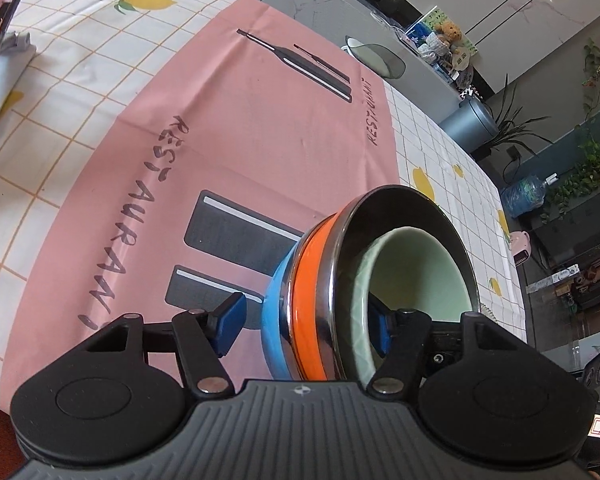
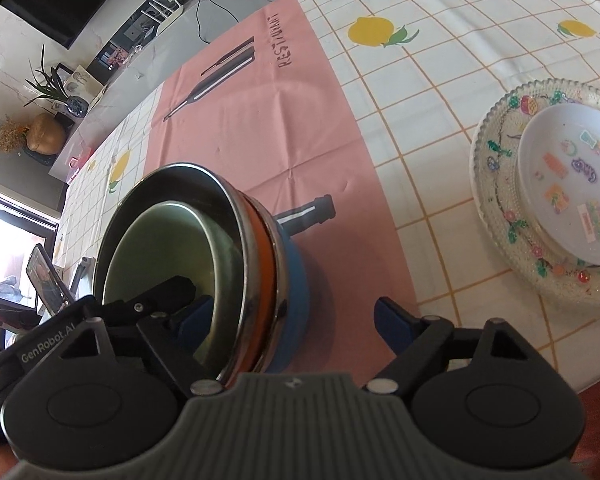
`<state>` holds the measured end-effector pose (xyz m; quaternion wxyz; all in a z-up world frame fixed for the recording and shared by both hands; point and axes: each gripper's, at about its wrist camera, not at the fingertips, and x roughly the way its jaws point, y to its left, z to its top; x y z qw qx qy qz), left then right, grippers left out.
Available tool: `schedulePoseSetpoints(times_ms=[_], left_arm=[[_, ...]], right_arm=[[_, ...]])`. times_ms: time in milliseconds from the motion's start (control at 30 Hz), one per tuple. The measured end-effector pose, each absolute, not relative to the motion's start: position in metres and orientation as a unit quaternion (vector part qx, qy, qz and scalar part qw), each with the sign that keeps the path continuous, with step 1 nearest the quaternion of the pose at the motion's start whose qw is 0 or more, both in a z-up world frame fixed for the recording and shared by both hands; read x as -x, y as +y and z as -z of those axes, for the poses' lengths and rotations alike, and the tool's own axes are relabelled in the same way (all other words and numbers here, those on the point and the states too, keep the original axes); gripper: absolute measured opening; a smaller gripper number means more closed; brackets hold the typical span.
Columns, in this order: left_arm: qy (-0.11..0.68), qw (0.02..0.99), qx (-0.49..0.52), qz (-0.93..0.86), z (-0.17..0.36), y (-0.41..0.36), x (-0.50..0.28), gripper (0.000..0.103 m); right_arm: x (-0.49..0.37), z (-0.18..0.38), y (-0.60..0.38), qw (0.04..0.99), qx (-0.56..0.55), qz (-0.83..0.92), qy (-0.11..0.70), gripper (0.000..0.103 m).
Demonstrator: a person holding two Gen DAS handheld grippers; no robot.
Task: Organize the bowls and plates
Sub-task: 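Close both tools on the rim of the bowl stack, then lift the bowl stack with both tools, lower it onto the plate stack, release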
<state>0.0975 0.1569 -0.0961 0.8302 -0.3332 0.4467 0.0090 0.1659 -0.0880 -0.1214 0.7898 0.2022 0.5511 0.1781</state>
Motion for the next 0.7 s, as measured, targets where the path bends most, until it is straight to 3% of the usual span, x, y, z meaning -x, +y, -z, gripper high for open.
schedulePoseSetpoints(times_ms=[200,367,700], left_arm=[[0.439,0.82,0.367,0.0,0.1042,0.1614,-0.0968,0.069],[0.437,0.816,0.378,0.001,0.1033,0.1641,-0.0961,0.063],[0.435,0.819,0.373,0.001,0.1022,0.1607,-0.096,0.063]], right_arm=[[-0.169,0.1287,-0.0907,0.776,-0.233,-0.189,0.555,0.073],[-0.1704,0.1284,-0.0922,0.767,-0.258,-0.211,0.549,0.05],[-0.169,0.1269,-0.0933,0.767,-0.261,-0.209,0.547,0.048]])
